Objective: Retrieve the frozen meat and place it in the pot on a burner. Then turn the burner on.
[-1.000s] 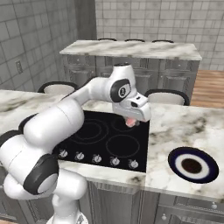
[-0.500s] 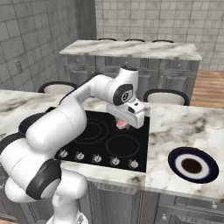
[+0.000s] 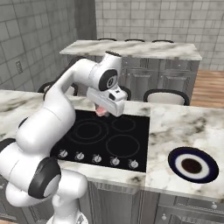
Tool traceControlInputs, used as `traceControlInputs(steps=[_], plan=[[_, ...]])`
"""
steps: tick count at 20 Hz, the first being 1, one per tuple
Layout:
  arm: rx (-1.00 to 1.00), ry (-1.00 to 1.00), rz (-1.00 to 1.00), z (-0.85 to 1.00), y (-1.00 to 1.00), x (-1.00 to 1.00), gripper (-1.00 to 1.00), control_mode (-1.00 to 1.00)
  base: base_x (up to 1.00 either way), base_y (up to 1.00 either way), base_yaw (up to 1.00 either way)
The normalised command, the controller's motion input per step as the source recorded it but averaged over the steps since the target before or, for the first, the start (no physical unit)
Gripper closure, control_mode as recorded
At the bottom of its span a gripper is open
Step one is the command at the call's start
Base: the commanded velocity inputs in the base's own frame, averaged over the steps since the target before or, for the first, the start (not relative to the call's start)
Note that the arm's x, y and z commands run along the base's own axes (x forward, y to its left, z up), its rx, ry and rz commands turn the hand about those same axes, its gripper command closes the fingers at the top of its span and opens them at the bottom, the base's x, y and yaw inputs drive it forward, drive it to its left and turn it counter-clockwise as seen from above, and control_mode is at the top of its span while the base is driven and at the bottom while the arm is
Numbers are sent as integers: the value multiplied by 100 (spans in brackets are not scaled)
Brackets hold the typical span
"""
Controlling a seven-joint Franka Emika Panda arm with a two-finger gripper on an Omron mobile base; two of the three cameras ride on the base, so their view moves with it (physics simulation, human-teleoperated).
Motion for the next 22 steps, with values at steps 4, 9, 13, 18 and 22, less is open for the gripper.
traceControlInputs(steps=[4, 9, 13, 18, 22], plan=[[1, 1, 1, 20, 82, -1, 100, -100, 0, 0, 0], [1, 1, 2, 16, 91, -4, 100, -100, 0, 0, 0], [-3, 0, 0, 6, 90, 0, 100, -100, 0, 0, 0], [-6, 0, 0, -3, 32, -3, 100, -100, 0, 0, 0], [-4, 5, -1, -14, 39, 15, 100, -100, 0, 0, 0]])
